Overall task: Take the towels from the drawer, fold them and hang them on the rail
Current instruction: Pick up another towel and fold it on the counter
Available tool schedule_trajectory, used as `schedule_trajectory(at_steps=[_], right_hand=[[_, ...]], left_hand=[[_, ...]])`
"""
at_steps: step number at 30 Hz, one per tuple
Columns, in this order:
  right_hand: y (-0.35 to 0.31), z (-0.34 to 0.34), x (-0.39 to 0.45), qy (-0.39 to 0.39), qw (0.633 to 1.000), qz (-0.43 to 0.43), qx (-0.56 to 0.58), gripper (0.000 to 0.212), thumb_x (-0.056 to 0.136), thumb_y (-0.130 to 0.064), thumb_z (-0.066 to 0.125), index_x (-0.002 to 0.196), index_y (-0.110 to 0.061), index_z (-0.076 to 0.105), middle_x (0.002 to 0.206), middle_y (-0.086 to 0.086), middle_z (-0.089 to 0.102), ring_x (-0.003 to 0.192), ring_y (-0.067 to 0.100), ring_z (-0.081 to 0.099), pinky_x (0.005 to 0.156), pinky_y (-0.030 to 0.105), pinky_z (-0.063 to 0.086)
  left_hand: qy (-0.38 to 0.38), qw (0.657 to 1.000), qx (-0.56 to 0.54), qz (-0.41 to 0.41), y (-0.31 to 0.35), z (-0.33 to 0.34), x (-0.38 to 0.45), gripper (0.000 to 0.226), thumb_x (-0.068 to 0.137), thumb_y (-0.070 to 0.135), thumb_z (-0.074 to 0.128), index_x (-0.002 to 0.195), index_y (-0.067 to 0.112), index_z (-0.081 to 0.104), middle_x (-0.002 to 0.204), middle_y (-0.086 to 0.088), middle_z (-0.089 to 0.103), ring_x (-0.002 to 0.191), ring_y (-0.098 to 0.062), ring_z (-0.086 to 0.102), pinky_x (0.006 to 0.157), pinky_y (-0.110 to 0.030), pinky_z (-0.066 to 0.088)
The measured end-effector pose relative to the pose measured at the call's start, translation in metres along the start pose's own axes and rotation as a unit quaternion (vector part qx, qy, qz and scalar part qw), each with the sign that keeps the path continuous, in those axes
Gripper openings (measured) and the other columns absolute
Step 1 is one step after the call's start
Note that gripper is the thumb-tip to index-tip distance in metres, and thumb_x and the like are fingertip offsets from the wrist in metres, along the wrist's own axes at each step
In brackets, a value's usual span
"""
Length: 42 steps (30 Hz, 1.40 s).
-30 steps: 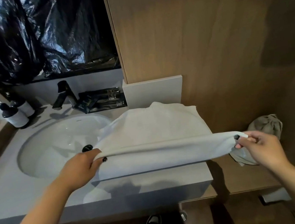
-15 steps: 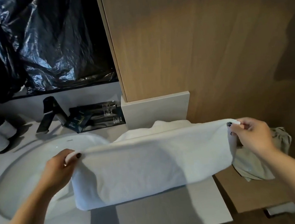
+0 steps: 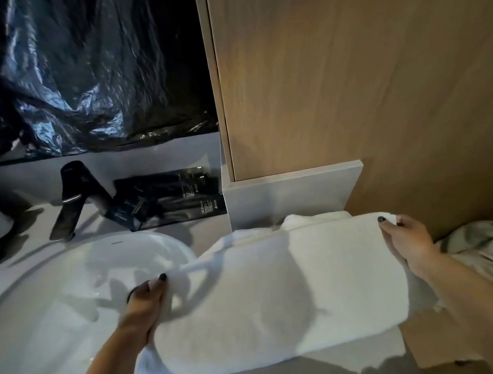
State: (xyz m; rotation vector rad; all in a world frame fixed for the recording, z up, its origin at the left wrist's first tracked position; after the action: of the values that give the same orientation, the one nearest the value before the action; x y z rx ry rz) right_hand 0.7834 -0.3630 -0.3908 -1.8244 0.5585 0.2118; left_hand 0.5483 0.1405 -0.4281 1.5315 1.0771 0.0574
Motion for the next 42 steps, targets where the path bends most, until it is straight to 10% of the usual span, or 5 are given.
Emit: schedule_trajectory(at_steps=[4,10,17,35,42], right_hand=[[0.023,0.018,0.012,-0.075,0.993,0.085,0.014,0.009,0.091,-0.020,0.069,0.092,-0.011,0.065,0.074,0.007,0.072,0.070,0.023,0.066,0.068,0.034,0.050],[0.032,0.022,0.006,-0.176,0.972,0.145,0.064,0.025,0.094,-0.024,0.061,0.109,-0.007,0.068,0.103,0.015,0.073,0.097,0.032,0.068,0.083,0.041,0.051],[0.006,-0.018,-0.010,-0.024,0.999,-0.020,0.012,0.039,0.093,-0.025,0.068,0.061,-0.010,0.050,0.050,0.000,0.051,0.046,0.011,0.049,0.055,0.027,0.041],[-0.015,-0.115,-0.132,0.054,0.968,-0.241,-0.056,0.028,0.099,-0.032,0.054,0.076,-0.018,0.059,0.070,0.005,0.060,0.068,0.022,0.056,0.057,0.031,0.041],[-0.043,-0.146,-0.181,0.105,0.936,-0.319,-0.109,0.024,0.102,-0.026,0.048,0.089,-0.006,0.052,0.080,0.007,0.053,0.078,0.028,0.050,0.058,0.035,0.033]], left_hand=[[-0.034,0.998,-0.041,-0.044,-0.012,0.009,0.002,0.024,0.099,0.019,0.056,0.082,0.003,0.062,0.057,0.001,0.070,0.047,-0.011,0.065,0.042,-0.018,0.049],[-0.074,0.977,-0.147,-0.135,-0.031,0.015,0.004,0.034,0.098,0.020,0.058,0.128,0.005,0.061,0.121,-0.016,0.066,0.120,-0.036,0.057,0.109,-0.052,0.040],[-0.021,0.991,-0.129,0.001,0.000,-0.006,-0.003,0.021,0.099,0.028,0.056,0.101,0.013,0.071,0.091,-0.013,0.072,0.080,-0.029,0.065,0.077,-0.041,0.053],[0.097,0.957,-0.015,0.273,0.049,-0.064,-0.180,0.028,0.100,0.043,0.049,0.089,0.025,0.067,0.065,0.008,0.063,0.058,-0.011,0.051,0.053,-0.024,0.044],[0.181,0.931,0.010,0.316,0.065,-0.093,-0.229,0.027,0.099,0.050,0.047,0.094,0.026,0.060,0.082,-0.017,0.065,0.079,-0.042,0.064,0.075,-0.056,0.053]])
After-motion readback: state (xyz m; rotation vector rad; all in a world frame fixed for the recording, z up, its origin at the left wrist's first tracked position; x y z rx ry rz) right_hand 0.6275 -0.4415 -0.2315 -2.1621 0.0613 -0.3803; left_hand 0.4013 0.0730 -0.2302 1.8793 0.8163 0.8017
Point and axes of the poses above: each hand's wrist, its own x-axis towards the middle knuckle, its own z-axis out of the palm, y = z × x, the point moved 8 cm from there along x, towards the middle knuckle
